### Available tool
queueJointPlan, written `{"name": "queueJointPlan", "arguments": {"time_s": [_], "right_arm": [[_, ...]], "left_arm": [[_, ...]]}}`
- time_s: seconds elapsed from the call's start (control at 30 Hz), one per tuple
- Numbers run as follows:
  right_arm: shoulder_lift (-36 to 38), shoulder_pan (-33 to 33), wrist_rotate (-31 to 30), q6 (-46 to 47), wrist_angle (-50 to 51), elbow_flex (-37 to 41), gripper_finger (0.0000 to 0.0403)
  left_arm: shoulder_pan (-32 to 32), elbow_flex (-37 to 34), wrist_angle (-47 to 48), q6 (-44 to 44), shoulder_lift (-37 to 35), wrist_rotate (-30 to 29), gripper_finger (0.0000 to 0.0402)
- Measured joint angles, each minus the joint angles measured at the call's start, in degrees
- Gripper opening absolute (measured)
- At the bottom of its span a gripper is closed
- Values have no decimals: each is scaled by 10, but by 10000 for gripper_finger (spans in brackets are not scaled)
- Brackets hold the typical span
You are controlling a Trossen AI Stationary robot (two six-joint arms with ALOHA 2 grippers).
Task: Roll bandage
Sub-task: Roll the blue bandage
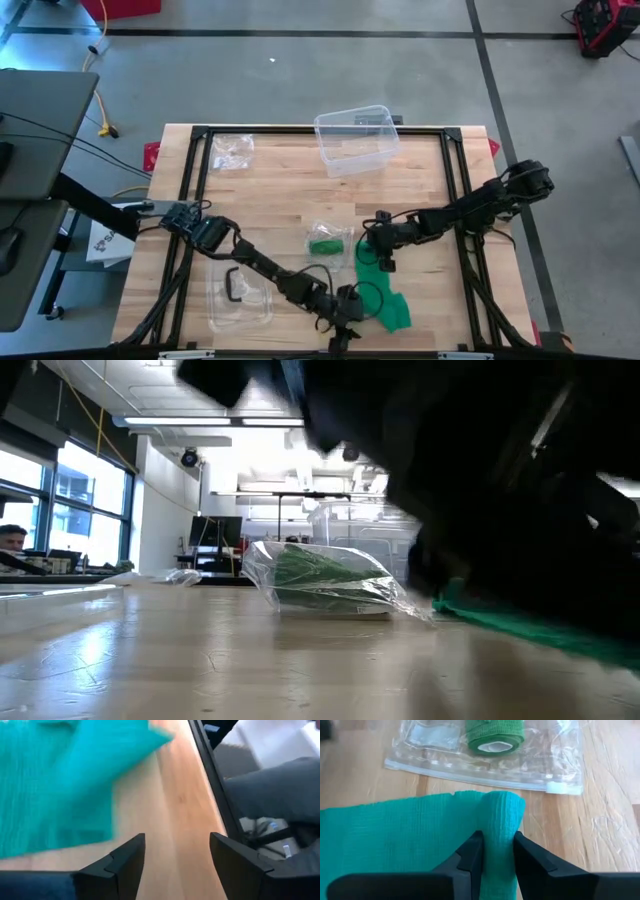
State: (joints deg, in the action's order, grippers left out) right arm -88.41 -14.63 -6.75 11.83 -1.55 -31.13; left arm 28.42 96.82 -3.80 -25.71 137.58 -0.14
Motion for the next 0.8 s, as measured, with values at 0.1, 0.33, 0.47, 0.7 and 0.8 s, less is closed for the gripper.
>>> {"name": "queueJointPlan", "arguments": {"time_s": [0.1, 0.33, 0.47, 0.7, 0.8], "right_arm": [[0, 6, 6, -5, -3, 1, 85], [-1, 22, 15, -23, -7, 1, 85], [-1, 28, 19, -29, -12, 1, 85], [-1, 38, 37, -33, -20, 1, 85], [-1, 38, 38, -34, -21, 1, 85]], "left_arm": [[4, 39, 23, 31, -8, -62, 199], [-16, 57, 8, 147, -5, -166, 179], [-29, 60, -6, 182, 5, -119, 181], [-42, 60, 20, 159, 43, -95, 192], [-44, 61, 45, 142, 44, -110, 175]]}}
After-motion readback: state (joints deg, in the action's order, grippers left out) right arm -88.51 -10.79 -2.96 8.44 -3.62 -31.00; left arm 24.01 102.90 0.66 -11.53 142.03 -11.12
